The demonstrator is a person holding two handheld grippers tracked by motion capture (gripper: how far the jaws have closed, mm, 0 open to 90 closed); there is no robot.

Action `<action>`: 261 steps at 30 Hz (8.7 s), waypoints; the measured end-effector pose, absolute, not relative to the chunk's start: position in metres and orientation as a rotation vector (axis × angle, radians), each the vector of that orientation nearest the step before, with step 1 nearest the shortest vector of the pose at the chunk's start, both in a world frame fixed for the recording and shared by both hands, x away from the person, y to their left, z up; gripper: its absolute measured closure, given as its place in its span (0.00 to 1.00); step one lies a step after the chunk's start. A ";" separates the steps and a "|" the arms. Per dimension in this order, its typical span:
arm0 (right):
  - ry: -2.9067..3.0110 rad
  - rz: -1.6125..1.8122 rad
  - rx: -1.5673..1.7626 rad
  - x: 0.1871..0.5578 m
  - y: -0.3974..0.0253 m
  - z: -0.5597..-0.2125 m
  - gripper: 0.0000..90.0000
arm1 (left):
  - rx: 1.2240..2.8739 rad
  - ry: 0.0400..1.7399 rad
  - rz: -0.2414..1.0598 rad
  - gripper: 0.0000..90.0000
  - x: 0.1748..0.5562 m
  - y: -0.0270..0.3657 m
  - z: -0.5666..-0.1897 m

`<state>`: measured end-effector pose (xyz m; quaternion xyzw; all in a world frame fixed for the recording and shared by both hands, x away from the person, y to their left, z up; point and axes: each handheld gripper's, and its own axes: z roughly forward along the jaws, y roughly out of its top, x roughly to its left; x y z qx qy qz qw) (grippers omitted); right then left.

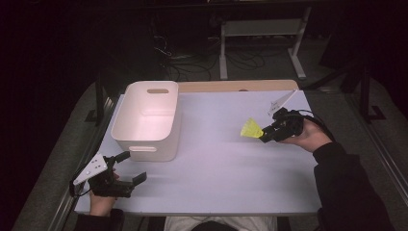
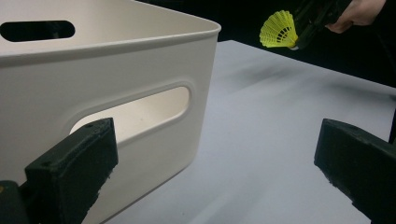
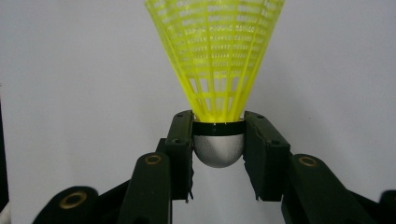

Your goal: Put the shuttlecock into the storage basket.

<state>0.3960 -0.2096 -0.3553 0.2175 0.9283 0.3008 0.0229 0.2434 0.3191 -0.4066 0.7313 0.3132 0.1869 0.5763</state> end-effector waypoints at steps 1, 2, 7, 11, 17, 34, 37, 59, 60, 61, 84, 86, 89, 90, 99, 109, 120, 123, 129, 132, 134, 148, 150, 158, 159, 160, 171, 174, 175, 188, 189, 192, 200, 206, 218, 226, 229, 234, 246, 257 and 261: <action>2.874 0.930 0.671 0.396 -0.209 -0.354 0.70 | 1.711 0.733 0.438 0.00 0.243 0.319 -0.407; 2.872 0.931 0.670 0.397 -0.208 -0.352 0.70 | 1.711 0.733 0.437 0.00 0.243 0.319 -0.407; 2.857 0.946 0.668 0.399 -0.201 -0.343 0.70 | 1.707 0.736 0.438 0.00 0.243 0.319 -0.407; 2.835 0.941 0.672 0.400 -0.195 -0.336 0.70 | 1.703 0.738 0.438 0.00 0.243 0.319 -0.406; 2.820 0.960 0.661 0.403 -0.186 -0.326 0.70 | 1.698 0.741 0.440 0.00 0.243 0.320 -0.406; 2.803 1.022 0.626 0.406 -0.162 -0.308 0.70 | 1.682 0.750 0.446 0.00 0.245 0.319 -0.406; 2.798 1.038 0.610 0.406 -0.158 -0.304 0.70 | 1.682 0.747 0.444 0.00 0.244 0.319 -0.406; 2.764 1.063 0.554 0.406 -0.137 -0.273 0.70 | 1.687 0.745 0.444 0.00 0.245 0.318 -0.407; 2.762 1.070 0.553 0.406 -0.136 -0.272 0.70 | 1.688 0.745 0.444 0.00 0.245 0.318 -0.407; 2.764 1.070 0.550 0.407 -0.134 -0.271 0.70 | 1.688 0.744 0.444 0.00 0.245 0.318 -0.407; 2.788 1.060 0.468 0.417 -0.088 -0.259 0.70 | 1.695 0.733 0.440 0.00 0.248 0.317 -0.407; 2.793 1.058 0.455 0.418 -0.084 -0.258 0.70 | 1.694 0.731 0.438 0.00 0.249 0.317 -0.407; 2.792 1.065 0.443 0.418 -0.078 -0.255 0.70 | 1.692 0.730 0.437 0.00 0.249 0.317 -0.407; 2.793 1.067 0.435 0.419 -0.076 -0.254 0.70 | 1.692 0.730 0.436 0.00 0.249 0.317 -0.407; 2.790 1.085 0.429 0.423 -0.064 -0.247 0.70 | 1.698 0.720 0.435 0.00 0.252 0.316 -0.407; 2.789 1.106 0.401 0.424 -0.045 -0.239 0.70 | 1.696 0.719 0.444 0.00 0.254 0.315 -0.407; 2.800 1.115 0.359 0.420 -0.021 -0.237 0.70 | 1.705 0.713 0.448 0.00 0.255 0.315 -0.407; 2.801 1.128 0.362 0.419 -0.016 -0.236 0.70 | 1.710 0.716 0.444 0.00 0.255 0.314 -0.408; 2.810 1.145 0.345 0.417 -0.004 -0.236 0.70 | 1.711 0.717 0.445 0.00 0.256 0.314 -0.408; 2.820 1.147 0.339 0.416 0.003 -0.238 0.70 | 1.713 0.717 0.443 0.00 0.256 0.314 -0.408; 2.825 1.149 0.339 0.416 0.007 -0.239 0.70 | 1.712 0.717 0.445 0.00 0.256 0.314 -0.408; 2.862 1.128 0.284 0.416 0.034 -0.243 0.70 | 1.713 0.713 0.444 0.00 0.255 0.314 -0.408; 2.865 1.124 0.279 0.416 0.036 -0.244 0.70 | 1.713 0.713 0.444 0.00 0.255 0.314 -0.408; 2.876 1.118 0.269 0.417 0.044 -0.246 0.70 | 1.714 0.714 0.444 0.00 0.255 0.314 -0.408; 2.877 1.118 0.266 0.417 0.045 -0.247 0.70 | 1.714 0.714 0.444 0.00 0.255 0.314 -0.408; 2.881 1.118 0.266 0.417 0.046 -0.247 0.70 | 1.714 0.713 0.444 0.00 0.255 0.314 -0.408; 2.898 1.113 0.244 0.418 0.059 -0.256 0.70 | 1.712 0.713 0.441 0.00 0.255 0.314 -0.408; 2.903 1.115 0.244 0.418 0.061 -0.258 0.70 | 1.713 0.714 0.440 0.00 0.255 0.314 -0.408; 2.907 1.114 0.238 0.418 0.064 -0.260 0.70 | 1.713 0.714 0.440 0.00 0.255 0.314 -0.408; 2.933 1.107 0.226 0.419 0.073 -0.269 0.70 | 1.718 0.712 0.438 0.00 0.254 0.315 -0.408; 2.933 1.107 0.223 0.419 0.074 -0.270 0.70 | 1.717 0.712 0.438 0.00 0.254 0.315 -0.408; 2.938 1.104 0.218 0.419 0.075 -0.271 0.70 | 1.716 0.712 0.438 0.00 0.254 0.315 -0.408; 2.953 1.105 0.224 0.420 0.079 -0.279 0.70 | 1.714 0.713 0.438 0.00 0.254 0.315 -0.408; 2.971 1.099 0.228 0.423 0.081 -0.289 0.70 | 1.714 0.711 0.437 0.00 0.254 0.315 -0.408; 2.988 1.124 0.223 0.425 0.089 -0.303 0.70 | 1.714 0.708 0.437 0.00 0.254 0.315 -0.408; 2.997 1.148 0.234 0.427 0.090 -0.309 0.69 | 1.713 0.708 0.437 0.00 0.254 0.315 -0.408; 3.000 1.155 0.254 0.427 0.090 -0.309 0.63 | 1.713 0.709 0.435 0.00 0.254 0.315 -0.408; 2.985 1.182 0.269 0.427 0.086 -0.304 0.52 | 1.714 0.709 0.435 0.00 0.254 0.315 -0.408; 2.932 1.189 0.342 0.426 0.073 -0.295 0.14 | 1.716 0.707 0.436 0.00 0.253 0.315 -0.408; 2.889 1.242 0.344 0.422 0.058 -0.286 0.00 | 1.713 0.707 0.435 0.00 0.253 0.315 -0.408; 2.880 1.257 0.350 0.421 0.054 -0.284 0.00 | 1.716 0.706 0.436 0.00 0.253 0.315 -0.408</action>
